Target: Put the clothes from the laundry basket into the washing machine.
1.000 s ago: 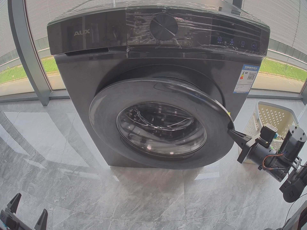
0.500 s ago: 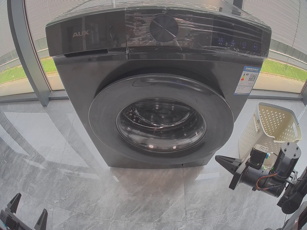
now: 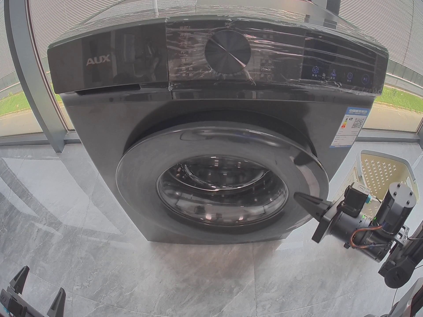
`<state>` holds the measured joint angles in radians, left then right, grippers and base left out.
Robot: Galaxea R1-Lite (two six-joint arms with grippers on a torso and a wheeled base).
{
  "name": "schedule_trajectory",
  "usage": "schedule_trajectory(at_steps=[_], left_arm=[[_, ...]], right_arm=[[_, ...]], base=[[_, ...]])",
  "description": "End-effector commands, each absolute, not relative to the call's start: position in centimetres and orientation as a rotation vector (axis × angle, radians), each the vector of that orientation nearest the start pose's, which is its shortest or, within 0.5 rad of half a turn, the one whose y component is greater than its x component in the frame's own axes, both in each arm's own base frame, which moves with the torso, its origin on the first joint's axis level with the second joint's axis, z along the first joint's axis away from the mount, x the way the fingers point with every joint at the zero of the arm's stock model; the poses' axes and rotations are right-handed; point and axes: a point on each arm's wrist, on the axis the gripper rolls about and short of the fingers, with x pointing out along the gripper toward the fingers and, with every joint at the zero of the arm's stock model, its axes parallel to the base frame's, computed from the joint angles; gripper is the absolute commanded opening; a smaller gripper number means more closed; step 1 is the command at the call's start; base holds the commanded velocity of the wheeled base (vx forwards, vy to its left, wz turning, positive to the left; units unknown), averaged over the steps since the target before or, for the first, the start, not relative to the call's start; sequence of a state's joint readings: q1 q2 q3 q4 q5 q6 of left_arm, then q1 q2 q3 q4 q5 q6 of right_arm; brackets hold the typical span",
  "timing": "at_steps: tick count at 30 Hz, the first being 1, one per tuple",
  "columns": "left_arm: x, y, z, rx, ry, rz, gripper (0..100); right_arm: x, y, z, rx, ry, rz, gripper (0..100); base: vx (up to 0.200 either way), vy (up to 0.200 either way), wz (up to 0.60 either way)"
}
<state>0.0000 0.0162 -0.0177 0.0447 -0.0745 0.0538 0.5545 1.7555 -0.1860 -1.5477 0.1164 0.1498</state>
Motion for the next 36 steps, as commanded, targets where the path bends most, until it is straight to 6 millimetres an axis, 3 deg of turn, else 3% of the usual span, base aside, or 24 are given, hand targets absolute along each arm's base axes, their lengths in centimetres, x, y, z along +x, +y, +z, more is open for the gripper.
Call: schedule_trajectory(at_steps=[1, 6, 12, 14, 26, 36], left_arm=[[-2.3, -0.2, 7.1, 0.054, 0.042, -0.076, 100], [-2.3, -0.2, 7.1, 0.055, 0.042, -0.076, 100], [-2.3, -0.2, 7.1, 0.055, 0.042, -0.076, 100], [-2.3, -0.2, 7.1, 0.055, 0.042, -0.076, 100], [-2.3, -0.2, 7.1, 0.054, 0.042, -0.076, 100], [-2.3, -0.2, 7.1, 0.054, 0.042, -0.076, 100]], right_arm=[[21.7, 11.8, 13.3, 0.173, -0.010, 0.576, 0], [21.6, 11.3, 13.2, 0.173, -0.007, 0.561, 0], [18.3, 12.2, 11.2, 0.127, 0.113, 0.699, 0], [18.1, 12.5, 11.2, 0.126, 0.117, 0.715, 0], [19.2, 12.9, 12.5, 0.146, 0.044, 0.705, 0], [21.7, 11.7, 14.0, 0.172, -0.049, 0.496, 0]], base=[[0.000, 0.000, 0.00], [0.000, 0.000, 0.00], [0.000, 0.000, 0.00], [0.000, 0.000, 0.00], [0.017, 0.000, 0.00], [0.040, 0.000, 0.00]])
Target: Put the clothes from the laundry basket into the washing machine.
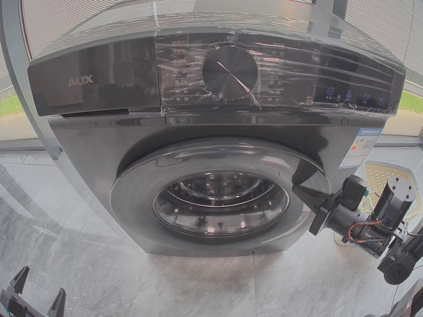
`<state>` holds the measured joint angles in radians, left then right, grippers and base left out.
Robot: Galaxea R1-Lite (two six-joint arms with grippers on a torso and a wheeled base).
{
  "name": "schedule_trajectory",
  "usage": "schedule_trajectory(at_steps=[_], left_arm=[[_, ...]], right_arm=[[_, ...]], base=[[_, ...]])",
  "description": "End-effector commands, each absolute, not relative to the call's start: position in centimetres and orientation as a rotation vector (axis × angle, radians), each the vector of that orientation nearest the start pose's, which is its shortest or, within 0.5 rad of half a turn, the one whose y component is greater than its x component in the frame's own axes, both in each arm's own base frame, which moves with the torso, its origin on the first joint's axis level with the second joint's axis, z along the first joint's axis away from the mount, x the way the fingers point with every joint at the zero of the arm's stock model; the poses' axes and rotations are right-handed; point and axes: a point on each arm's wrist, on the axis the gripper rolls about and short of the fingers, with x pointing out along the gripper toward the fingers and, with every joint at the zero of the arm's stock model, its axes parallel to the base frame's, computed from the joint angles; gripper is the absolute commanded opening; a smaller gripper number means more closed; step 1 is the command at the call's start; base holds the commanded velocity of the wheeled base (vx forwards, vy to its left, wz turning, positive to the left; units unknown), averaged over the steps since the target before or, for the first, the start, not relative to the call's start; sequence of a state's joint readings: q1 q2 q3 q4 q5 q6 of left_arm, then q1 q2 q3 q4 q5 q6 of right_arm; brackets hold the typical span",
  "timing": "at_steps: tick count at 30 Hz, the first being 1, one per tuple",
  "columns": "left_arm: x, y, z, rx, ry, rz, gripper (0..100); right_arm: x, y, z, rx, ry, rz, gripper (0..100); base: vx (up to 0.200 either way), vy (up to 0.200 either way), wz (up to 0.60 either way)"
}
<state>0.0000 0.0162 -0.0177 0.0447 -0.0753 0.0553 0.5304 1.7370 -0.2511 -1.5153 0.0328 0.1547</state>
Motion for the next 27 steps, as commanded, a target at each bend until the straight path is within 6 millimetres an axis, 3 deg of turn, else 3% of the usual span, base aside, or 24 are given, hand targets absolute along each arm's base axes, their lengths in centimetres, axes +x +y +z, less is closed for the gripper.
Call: schedule_trajectory(at_steps=[1, 10, 18, 24, 25, 27], left_arm=[[-2.3, -0.2, 7.1, 0.054, 0.042, -0.076, 100], [-2.3, -0.2, 7.1, 0.054, 0.042, -0.076, 100], [-2.3, -0.2, 7.1, 0.054, 0.042, -0.076, 100], [-2.3, -0.2, 7.1, 0.057, 0.042, -0.076, 100], [-2.3, -0.2, 7.1, 0.057, 0.042, -0.076, 100], [-2.3, -0.2, 7.1, 0.054, 0.042, -0.076, 100]], right_arm=[[21.7, 11.7, 14.0, 0.172, -0.048, 0.495, 0], [21.1, 11.8, 13.5, 0.164, -0.025, 0.513, 0], [15.6, 11.5, 12.8, 0.135, 0.044, 0.676, 0], [13.4, 10.0, 13.4, 0.153, 0.018, 0.685, 0], [13.3, 10.0, 13.5, 0.154, 0.015, 0.686, 100], [12.7, 9.5, 14.2, 0.159, -0.013, 0.687, 100]], base=[[0.000, 0.000, 0.00], [0.000, 0.000, 0.00], [0.000, 0.000, 0.00], [0.000, 0.000, 0.00], [0.000, 0.000, 0.00], [0.000, 0.000, 0.00]])
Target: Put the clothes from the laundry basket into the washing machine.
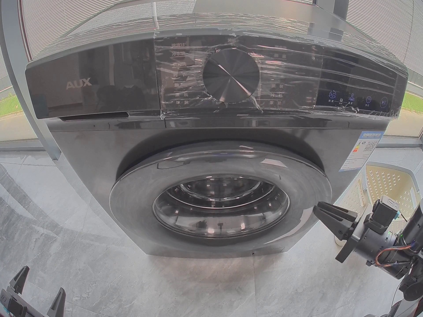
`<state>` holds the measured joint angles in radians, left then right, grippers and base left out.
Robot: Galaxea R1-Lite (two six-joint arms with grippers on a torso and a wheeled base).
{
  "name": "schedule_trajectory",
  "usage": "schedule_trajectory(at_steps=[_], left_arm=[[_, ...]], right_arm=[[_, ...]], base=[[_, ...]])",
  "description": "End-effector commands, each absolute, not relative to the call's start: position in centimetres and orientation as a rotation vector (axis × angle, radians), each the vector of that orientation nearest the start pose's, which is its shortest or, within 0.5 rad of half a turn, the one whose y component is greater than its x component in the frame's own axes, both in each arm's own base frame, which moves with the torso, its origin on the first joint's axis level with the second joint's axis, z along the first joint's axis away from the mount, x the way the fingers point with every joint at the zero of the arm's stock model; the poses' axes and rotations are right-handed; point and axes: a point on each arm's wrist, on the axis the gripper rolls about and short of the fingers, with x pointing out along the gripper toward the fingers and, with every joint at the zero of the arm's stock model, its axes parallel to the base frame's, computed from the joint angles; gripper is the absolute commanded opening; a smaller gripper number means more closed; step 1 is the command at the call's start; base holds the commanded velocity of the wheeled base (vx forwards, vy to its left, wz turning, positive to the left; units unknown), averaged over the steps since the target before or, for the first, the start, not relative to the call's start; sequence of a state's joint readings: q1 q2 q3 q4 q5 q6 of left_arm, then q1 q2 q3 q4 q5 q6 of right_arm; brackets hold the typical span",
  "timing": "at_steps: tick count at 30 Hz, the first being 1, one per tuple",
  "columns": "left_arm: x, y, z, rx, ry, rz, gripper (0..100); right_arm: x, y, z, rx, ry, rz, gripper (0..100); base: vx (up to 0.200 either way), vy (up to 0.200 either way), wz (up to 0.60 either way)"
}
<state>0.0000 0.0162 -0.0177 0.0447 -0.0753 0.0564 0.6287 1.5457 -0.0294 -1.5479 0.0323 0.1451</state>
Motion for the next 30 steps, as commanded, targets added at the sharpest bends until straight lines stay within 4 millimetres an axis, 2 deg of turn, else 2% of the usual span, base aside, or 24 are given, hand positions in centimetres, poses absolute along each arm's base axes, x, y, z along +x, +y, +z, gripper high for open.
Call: schedule_trajectory(at_steps=[1, 14, 20, 30], left_arm=[[-2.3, -0.2, 7.1, 0.054, 0.042, -0.076, 100], [-2.3, -0.2, 7.1, 0.055, 0.042, -0.079, 100], [-2.3, -0.2, 7.1, 0.055, 0.042, -0.079, 100], [-2.3, -0.2, 7.1, 0.055, 0.042, -0.079, 100]], right_arm=[[12.5, 9.4, 14.3, 0.158, -0.020, 0.688, 100], [11.5, 7.9, 14.7, 0.152, -0.011, 0.612, 100], [11.2, 6.2, 14.5, 0.113, 0.014, 0.499, 100], [9.3, 3.5, 14.5, 0.067, 0.028, 0.360, 100]], base=[[0.000, 0.000, 0.00], [0.000, 0.000, 0.00], [0.000, 0.000, 0.00], [0.000, 0.000, 0.00]])
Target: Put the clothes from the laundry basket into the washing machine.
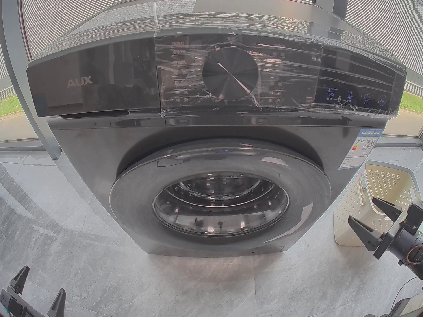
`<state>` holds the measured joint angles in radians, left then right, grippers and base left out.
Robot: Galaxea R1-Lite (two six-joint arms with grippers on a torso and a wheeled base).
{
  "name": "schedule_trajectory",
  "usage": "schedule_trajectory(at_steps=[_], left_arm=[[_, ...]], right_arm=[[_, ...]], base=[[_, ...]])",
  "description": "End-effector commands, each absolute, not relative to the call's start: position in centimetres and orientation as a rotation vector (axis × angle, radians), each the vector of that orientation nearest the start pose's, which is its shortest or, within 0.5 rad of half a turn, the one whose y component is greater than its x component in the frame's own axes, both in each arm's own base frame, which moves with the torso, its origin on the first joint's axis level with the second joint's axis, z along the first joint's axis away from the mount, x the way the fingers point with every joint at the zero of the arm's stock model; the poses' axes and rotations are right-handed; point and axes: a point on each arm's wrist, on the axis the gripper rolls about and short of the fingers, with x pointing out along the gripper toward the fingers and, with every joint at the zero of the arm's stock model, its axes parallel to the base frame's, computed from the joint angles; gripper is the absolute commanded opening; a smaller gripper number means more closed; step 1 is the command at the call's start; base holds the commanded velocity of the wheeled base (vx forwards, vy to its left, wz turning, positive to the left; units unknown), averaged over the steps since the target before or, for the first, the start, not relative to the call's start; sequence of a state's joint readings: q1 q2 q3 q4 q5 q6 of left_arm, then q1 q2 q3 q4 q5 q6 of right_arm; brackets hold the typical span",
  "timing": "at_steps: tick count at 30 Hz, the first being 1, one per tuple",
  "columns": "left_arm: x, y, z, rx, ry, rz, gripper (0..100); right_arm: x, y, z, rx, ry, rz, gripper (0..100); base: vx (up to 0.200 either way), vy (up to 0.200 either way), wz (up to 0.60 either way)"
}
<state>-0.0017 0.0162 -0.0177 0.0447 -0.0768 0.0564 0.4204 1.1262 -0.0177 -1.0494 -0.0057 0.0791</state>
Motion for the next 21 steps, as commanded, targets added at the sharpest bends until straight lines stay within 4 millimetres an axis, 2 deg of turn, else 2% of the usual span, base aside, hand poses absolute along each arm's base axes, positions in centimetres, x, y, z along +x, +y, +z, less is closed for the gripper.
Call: schedule_trajectory(at_steps=[1, 6, 12, 21], left_arm=[[-2.3, -0.2, 7.1, 0.055, 0.042, -0.079, 100], [-2.3, -0.2, 7.1, 0.054, 0.042, -0.079, 100], [-2.3, -0.2, 7.1, 0.054, 0.042, -0.079, 100], [-2.3, -0.2, 7.1, 0.052, 0.042, -0.079, 100]], right_arm=[[8.8, 3.2, 14.3, 0.062, 0.039, 0.347, 100], [6.9, 2.1, 13.9, 0.056, 0.050, 0.293, 100], [4.5, 1.0, 13.9, 0.065, -0.036, 0.222, 100], [-0.2, 0.4, 10.3, 0.017, 0.006, 0.170, 100]], base=[[0.000, 0.000, 0.00], [0.000, 0.000, 0.00], [0.000, 0.000, 0.00], [0.000, 0.000, 0.00]])
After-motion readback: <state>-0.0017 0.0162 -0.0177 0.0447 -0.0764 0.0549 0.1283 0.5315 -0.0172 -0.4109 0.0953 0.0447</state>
